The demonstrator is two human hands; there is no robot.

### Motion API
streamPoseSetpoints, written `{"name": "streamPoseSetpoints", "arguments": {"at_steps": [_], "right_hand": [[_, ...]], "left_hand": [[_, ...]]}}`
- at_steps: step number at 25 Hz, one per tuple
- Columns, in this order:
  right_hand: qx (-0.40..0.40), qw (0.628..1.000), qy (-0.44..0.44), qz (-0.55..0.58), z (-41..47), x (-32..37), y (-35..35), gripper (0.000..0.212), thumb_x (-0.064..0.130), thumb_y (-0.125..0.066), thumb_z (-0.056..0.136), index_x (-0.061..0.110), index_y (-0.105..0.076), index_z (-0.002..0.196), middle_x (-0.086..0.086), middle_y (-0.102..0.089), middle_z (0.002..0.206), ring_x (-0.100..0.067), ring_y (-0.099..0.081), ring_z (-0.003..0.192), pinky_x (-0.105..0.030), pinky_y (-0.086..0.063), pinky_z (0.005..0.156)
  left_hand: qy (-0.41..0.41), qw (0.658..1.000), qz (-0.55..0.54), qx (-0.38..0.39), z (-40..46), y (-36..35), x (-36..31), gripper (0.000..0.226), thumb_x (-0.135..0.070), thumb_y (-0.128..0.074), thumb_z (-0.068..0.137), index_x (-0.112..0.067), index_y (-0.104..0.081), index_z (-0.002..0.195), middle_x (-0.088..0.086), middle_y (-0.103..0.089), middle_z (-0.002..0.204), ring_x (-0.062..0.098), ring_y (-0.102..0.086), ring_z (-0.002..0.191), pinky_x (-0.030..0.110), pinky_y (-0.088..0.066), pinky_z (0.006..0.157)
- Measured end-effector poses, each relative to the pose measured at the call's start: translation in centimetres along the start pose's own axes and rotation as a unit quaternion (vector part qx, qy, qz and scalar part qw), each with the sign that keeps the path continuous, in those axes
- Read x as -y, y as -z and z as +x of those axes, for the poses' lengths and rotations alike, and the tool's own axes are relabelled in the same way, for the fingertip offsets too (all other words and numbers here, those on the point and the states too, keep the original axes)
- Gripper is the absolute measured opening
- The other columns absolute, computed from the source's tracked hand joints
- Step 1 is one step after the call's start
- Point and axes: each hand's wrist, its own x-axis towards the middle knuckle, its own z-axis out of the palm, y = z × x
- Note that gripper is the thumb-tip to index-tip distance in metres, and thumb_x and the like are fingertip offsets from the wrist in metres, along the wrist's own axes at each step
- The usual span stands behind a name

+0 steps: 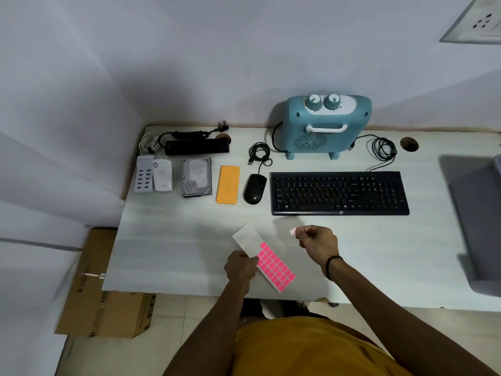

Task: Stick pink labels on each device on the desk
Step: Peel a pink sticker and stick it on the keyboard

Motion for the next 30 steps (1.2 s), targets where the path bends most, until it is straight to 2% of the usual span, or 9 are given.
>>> {"name": "streamPoseSetpoints", "arguments": {"at_steps": [3,5,8,13,18,21,23,27,30], "right_hand": [[0.001,0.999,0.03,-0.039,0.0,-0.1,0.0,0.018,0.023,-0.063,0.094,0.023,-0.08,0.087,0.01,-0.075,0.082,-0.004,-0.067,0.073,-0.006,-0.044,0.062],[-0.01,0.995,0.065,-0.078,0.0,0.2,-0.6,0.018,0.021,-0.063,0.094,0.022,-0.079,0.085,0.012,-0.072,0.078,0.003,-0.062,0.069,0.001,-0.041,0.059],[-0.032,0.985,0.116,-0.125,0.6,1.0,-1.7,0.017,0.02,-0.064,0.092,0.019,-0.077,0.081,0.011,-0.072,0.075,0.003,-0.06,0.064,-0.001,-0.043,0.061],[-0.026,0.972,0.171,-0.159,1.1,1.4,-2.1,0.011,0.021,-0.066,0.09,0.017,-0.074,0.085,0.007,-0.072,0.078,-0.006,-0.061,0.069,-0.006,-0.039,0.062],[-0.006,0.974,0.186,-0.13,1.9,1.9,-1.3,0.009,0.017,-0.066,0.09,0.017,-0.075,0.086,0.007,-0.073,0.081,-0.006,-0.064,0.073,-0.009,-0.045,0.066],[-0.002,0.971,0.202,-0.129,2.7,1.9,-0.6,0.009,0.015,-0.067,0.09,0.016,-0.075,0.086,0.004,-0.075,0.084,-0.007,-0.063,0.075,-0.017,-0.051,0.07],[0.004,0.97,0.205,-0.132,3.6,1.6,0.2,0.01,0.013,-0.066,0.09,0.015,-0.076,0.09,0.002,-0.075,0.088,-0.009,-0.065,0.078,-0.023,-0.055,0.074],[0.086,0.966,0.194,-0.149,5.5,1.5,2.0,0.023,0.006,-0.062,0.092,0.017,-0.078,0.104,0.0,-0.076,0.1,-0.01,-0.068,0.088,-0.02,-0.055,0.083],[0.101,0.97,0.159,-0.152,8.8,2.7,3.9,0.039,0.015,-0.073,0.086,0.018,-0.067,0.124,-0.002,-0.071,0.111,-0.012,-0.065,0.096,-0.03,-0.055,0.094]], "left_hand": [[-0.021,0.999,0.002,-0.048,-1.9,-0.4,-0.6,0.053,-0.033,-0.08,0.082,-0.013,-0.049,0.121,0.003,-0.05,0.111,0.025,-0.062,0.099,0.034,-0.053,0.077],[-0.061,0.997,-0.032,-0.037,-3.0,-0.6,-1.9,0.035,-0.031,-0.075,0.088,-0.012,-0.064,0.115,0.002,-0.065,0.108,0.02,-0.066,0.091,0.031,-0.054,0.075],[-0.076,0.985,-0.148,0.036,-4.4,-1.0,-4.7,0.005,-0.025,-0.075,0.09,-0.023,-0.077,0.085,0.0,-0.077,0.082,0.019,-0.074,0.081,0.036,-0.062,0.081],[-0.052,0.968,-0.234,0.071,-5.6,-2.1,-7.2,0.007,-0.017,-0.078,0.088,-0.014,-0.081,0.094,0.002,-0.079,0.085,0.016,-0.077,0.079,0.026,-0.062,0.072],[-0.039,0.962,-0.259,0.083,-5.3,-2.4,-8.4,0.01,-0.014,-0.078,0.088,-0.011,-0.081,0.096,0.005,-0.08,0.088,0.017,-0.078,0.082,0.031,-0.063,0.081],[-0.032,0.959,-0.267,0.095,-5.0,-3.1,-9.4,0.011,-0.01,-0.077,0.087,-0.008,-0.08,0.097,0.007,-0.08,0.091,0.02,-0.078,0.085,0.032,-0.062,0.081],[-0.019,0.956,-0.274,0.104,-4.8,-3.9,-10.3,0.011,-0.007,-0.077,0.086,-0.006,-0.08,0.097,0.01,-0.08,0.091,0.021,-0.078,0.086,0.031,-0.062,0.08],[-0.007,0.958,-0.27,0.097,-3.7,-5.3,-11.6,0.011,-0.011,-0.079,0.085,-0.005,-0.081,0.094,0.012,-0.08,0.086,0.025,-0.078,0.086,0.032,-0.062,0.08],[-0.018,0.957,-0.271,0.097,-2.2,-5.8,-13.4,0.017,-0.017,-0.082,0.083,-0.004,-0.08,0.095,0.012,-0.079,0.085,0.024,-0.077,0.084,0.034,-0.062,0.083]]}}
